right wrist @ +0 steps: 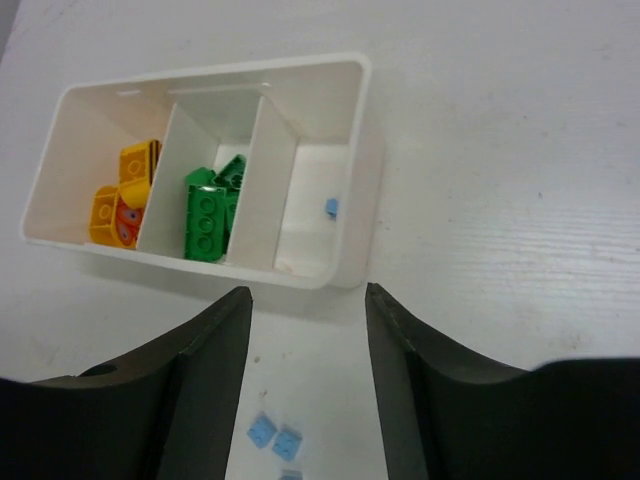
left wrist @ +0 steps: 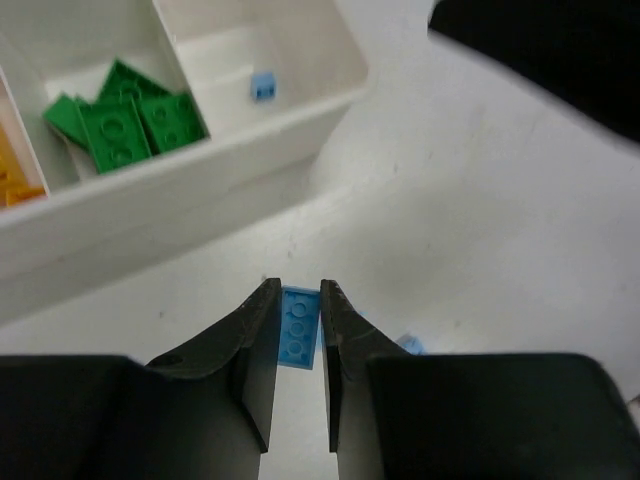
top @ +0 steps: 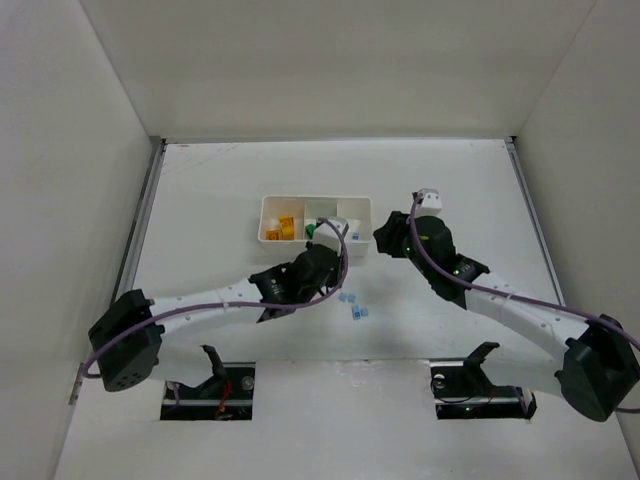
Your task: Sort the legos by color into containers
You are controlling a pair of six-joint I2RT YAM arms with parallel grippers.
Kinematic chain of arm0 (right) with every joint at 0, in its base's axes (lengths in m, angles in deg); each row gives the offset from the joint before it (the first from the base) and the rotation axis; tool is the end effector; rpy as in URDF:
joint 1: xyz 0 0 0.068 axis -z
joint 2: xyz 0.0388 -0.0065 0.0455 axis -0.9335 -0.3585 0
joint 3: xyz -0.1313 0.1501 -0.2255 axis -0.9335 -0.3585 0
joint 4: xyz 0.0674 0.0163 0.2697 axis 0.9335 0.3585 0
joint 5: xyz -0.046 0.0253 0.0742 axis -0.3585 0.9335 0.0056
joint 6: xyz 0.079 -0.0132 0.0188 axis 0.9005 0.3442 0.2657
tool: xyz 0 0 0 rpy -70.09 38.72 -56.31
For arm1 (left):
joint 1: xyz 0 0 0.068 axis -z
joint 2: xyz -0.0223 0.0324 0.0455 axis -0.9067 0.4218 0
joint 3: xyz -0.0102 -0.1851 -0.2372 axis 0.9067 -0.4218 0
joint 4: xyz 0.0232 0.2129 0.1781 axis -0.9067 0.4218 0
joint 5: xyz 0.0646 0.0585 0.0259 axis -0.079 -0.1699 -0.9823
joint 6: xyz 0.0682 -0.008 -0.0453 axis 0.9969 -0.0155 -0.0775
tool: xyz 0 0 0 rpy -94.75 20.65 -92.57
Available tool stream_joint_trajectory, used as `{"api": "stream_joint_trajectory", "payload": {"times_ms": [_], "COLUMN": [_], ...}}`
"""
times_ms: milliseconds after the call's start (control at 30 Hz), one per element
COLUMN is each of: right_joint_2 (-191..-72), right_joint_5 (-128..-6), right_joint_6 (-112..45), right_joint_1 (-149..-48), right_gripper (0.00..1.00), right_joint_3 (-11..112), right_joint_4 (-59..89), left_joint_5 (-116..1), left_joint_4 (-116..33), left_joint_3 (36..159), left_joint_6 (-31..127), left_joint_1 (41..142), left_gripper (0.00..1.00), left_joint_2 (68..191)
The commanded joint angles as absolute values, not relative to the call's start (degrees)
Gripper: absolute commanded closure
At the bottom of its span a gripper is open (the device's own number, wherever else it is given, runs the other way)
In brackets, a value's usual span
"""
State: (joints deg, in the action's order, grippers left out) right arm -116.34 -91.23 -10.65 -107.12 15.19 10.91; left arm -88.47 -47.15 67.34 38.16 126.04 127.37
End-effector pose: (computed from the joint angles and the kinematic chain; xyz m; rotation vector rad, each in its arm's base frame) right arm 0.2452 0.1664 0.2661 0.0436 1.9763 0.4939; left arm 0.1794 -0.2661 0.2513 0.4245 1.9444 -0.5468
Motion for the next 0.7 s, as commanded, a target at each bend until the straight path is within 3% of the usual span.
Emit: {"api": "stream_joint_trajectory", "payload": {"times_ms": [0,100,467,567,667], "right_joint_2": [-113.3,-112.0,-111.0,-111.4,-111.6], "right_joint_5": [-93.0,-93.1,-93.2,-93.6,-94.3], "right_joint_6": [-7.2,-5.4,-3.6,-3.6,-4.0], "right_joint_1": [-106.5,-106.8,-111.8,-113.6,-114.7], "right_gripper": [0.49,0.57,0.55,0.55,0.52], "right_joint_3": [11.9,8.8,4.5,4.2,4.2], "right_joint_4": [7.7,7.4,5.9,5.9,6.0], "left_joint_5": [-87.5,-87.0,-80.9,-80.8,-80.7], "left_joint_4": [-52.9,-57.2,-60.6,-60.5,-60.8], "left_joint_3": [74.2,77.5,90.7,92.6,92.7], "left_joint_6": [39.5,39.5,38.3,38.3,37.9], "left_joint_1": [123.0,119.0,110.4,110.1,110.0], "left_gripper": [0.86,0.85,0.84,0.77,0.63], "left_joint_2": [130.6,135.2,153.3,155.5,155.5]}}
